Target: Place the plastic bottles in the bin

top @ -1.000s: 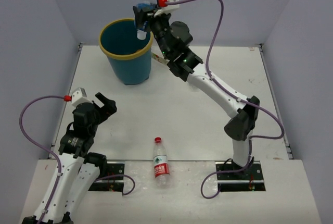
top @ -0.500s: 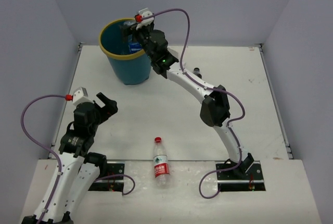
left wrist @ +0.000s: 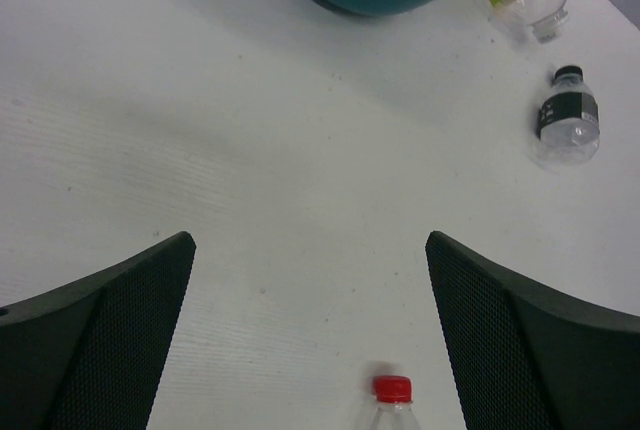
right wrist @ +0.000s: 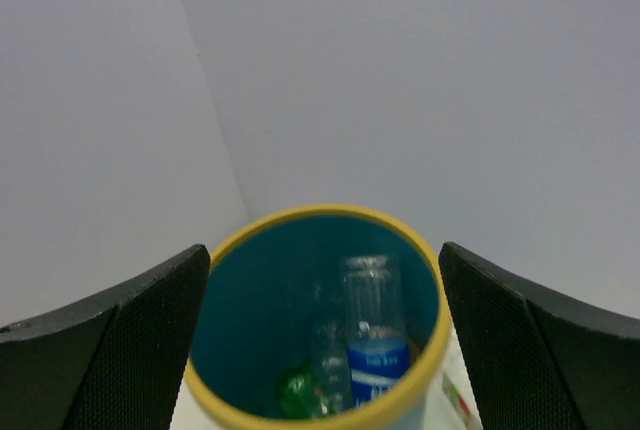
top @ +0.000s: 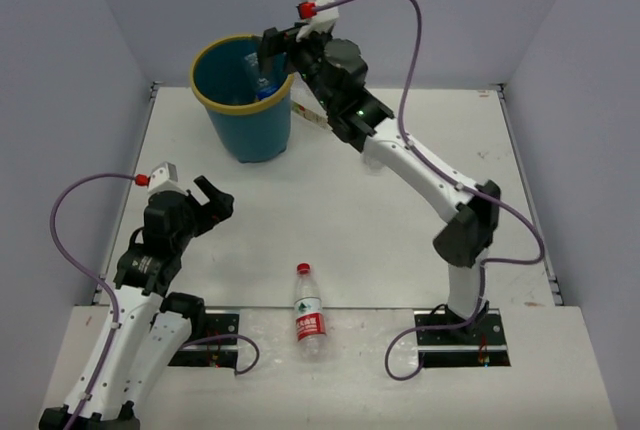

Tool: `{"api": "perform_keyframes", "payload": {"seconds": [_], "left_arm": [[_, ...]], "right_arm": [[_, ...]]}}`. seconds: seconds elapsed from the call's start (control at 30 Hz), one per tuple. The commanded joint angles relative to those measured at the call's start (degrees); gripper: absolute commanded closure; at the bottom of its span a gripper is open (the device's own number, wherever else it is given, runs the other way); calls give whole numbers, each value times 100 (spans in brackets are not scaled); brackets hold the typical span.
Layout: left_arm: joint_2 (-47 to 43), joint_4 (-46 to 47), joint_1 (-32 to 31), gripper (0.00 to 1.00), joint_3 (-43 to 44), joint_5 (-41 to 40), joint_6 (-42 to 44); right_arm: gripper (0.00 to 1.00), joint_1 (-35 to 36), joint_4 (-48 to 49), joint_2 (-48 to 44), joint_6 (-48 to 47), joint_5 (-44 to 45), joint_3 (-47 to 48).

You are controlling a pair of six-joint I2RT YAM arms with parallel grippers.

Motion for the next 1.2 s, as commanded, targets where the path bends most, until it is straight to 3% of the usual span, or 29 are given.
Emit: {"api": "perform_keyframes", "payload": {"seconds": [0.0, 0.03, 0.13, 0.27, 0.4, 0.63, 0.77, 1.17], "left_arm": [[411, 290, -3, 0, 291, 1372, 534], [460, 296, -3, 0, 309, 1511, 569], [833, 431, -111, 0, 243, 2399, 733], [969, 453, -692, 0, 156, 2244, 662], [1277, 558, -1536, 0, 146, 1825, 423], [1876, 361, -2242, 0, -93, 2200, 449], [2129, 68, -2972, 0, -114, 1990, 267], [3511, 740, -4694, 0, -74, 1978, -230]], "right_arm": [[1, -449, -1217, -1535, 1180, 414, -1346], [1, -483, -1283, -1631, 1394, 479, -1474], [1, -1016, -1105, -2978, 2137, 864, -3972], [1, -1349, -1328, -4310, 2657, 1326, -5664], [1, -1587, -1930, -5161, 3214, 1179, -7150], [1, -1643, -2539, -6004, 3780, 1374, -8216], [1, -1670, -2600, -6257, 3776, 1433, -8261], [1, -1672, -2707, -6567, 3804, 1655, -8424]]}}
